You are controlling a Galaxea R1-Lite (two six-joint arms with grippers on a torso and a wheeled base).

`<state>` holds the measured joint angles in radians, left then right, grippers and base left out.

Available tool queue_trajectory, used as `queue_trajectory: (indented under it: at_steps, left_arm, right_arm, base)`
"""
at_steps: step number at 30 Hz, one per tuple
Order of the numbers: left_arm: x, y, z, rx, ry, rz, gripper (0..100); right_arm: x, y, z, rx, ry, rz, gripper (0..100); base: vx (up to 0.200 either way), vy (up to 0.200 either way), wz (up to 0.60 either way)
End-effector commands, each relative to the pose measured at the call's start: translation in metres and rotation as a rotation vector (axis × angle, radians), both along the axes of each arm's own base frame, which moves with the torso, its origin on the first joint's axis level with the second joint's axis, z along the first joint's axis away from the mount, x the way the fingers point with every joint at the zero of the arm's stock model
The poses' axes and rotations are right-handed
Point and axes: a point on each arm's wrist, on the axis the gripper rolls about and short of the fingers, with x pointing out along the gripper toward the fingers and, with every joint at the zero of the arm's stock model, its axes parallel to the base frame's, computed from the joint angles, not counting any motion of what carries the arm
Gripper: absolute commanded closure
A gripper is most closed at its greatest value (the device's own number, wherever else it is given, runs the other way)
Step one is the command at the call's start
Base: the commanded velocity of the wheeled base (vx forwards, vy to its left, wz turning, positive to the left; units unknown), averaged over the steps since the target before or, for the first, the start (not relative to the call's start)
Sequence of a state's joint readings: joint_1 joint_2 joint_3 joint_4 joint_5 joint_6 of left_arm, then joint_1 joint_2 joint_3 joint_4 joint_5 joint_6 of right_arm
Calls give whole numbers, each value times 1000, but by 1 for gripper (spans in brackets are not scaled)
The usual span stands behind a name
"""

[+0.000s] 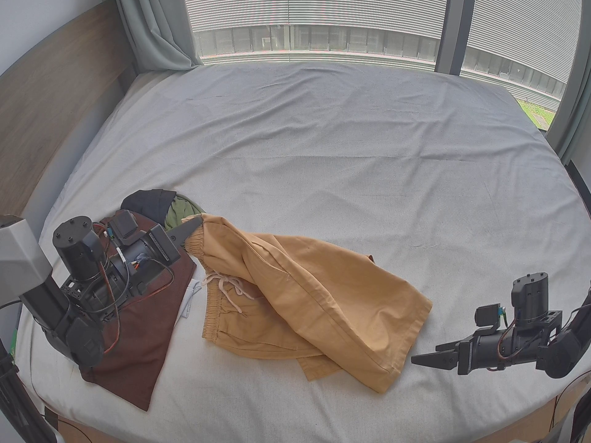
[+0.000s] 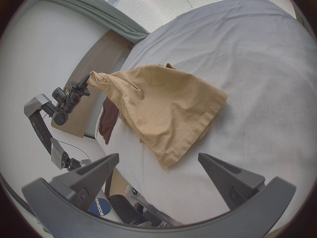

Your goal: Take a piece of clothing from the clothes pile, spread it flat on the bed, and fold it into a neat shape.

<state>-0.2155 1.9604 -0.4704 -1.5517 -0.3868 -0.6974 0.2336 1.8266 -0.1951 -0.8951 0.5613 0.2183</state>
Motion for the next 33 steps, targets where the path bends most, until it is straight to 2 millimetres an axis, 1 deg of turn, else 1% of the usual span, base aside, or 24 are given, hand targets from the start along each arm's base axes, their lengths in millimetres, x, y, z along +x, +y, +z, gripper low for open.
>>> queue_trajectory:
  at_steps: [1,8,10,11,12,15,16,22,33]
  left_arm:
    - [0,0,-1,0,2,1,100]
    - [2,0,-2,1,7,3,100]
    - [2,0,-2,1,7,3,100]
    - [2,0,-2,1,7,3,100]
    - [2,0,-2,1,7,1,100]
    - [2,0,-2,1,7,3,100]
    - [2,0,-2,0,4,3,100]
    - [2,1,-1,0,2,4,100]
    - [2,1,1,-2,-7,4,100]
  right_arm:
    - [0,10,-19,-2,82,30,0]
    - [6,15,-37,-9,107,43,0]
    - [6,15,-38,-9,107,43,0]
    - [8,15,-43,-8,107,40,0]
    - [9,16,-45,-6,109,40,0]
    - [9,17,-49,-1,121,40,0]
    - [8,22,-51,10,125,47,0]
    - [7,31,-60,45,143,47,0]
    - [6,38,-83,83,128,38,0]
  base:
    - [0,0,0]
    - [0,0,0]
    - [0,0,0]
    - [0,0,0]
    - [0,0,0]
    - [0,0,0]
    - [0,0,0]
    - [0,0,0]
    - [0,0,0]
